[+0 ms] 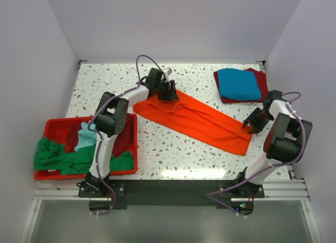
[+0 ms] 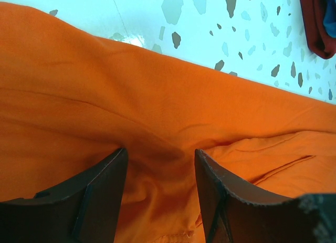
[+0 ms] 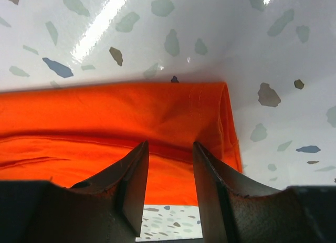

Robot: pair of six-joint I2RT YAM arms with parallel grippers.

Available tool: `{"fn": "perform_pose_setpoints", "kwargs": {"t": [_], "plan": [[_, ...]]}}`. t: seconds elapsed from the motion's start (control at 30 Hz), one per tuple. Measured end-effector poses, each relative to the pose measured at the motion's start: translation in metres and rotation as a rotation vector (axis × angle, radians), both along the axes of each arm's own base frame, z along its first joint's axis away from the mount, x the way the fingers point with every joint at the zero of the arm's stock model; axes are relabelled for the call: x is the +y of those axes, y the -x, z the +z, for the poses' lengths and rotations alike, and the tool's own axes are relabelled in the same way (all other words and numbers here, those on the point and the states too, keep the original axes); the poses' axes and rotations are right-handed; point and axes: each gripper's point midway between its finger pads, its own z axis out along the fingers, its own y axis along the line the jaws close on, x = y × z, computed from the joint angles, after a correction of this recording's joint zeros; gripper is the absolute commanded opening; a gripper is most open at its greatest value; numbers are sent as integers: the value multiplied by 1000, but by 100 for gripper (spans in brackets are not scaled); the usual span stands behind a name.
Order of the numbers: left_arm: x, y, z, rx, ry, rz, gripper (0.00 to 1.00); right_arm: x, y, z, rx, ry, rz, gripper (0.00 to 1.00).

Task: Fold and stack the t-shirts
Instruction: Fold the tshirt

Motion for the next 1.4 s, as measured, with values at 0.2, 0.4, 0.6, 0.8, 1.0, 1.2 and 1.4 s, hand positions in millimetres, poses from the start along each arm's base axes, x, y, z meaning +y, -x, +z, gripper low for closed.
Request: {"fn": "perform_pose_setpoints", "kwargs": {"t": [0.2,0.4,0.6,0.8,1.0,1.2,1.4], "plan": [[0,0,0,0,0,0,59,6,3,6,-5,-19,5,43],[0,0,0,0,0,0,59,14,12,4,13,-53,16,43],[0,0,0,0,0,1,59,26,23,-1,40,-103,27,43],[1,-1,0,-1,0,2,59,29,28,-2,53,-118,44,43],[4,-3,0,-1,0,10,59,34,40,-6,89,-131,58,43],[14,-10,0,-4,1,30,59,36,51,-9,119,-133,82,43],[20,-14,0,-6,2,43,59,37,53,-5,114,-124,99,43]]}}
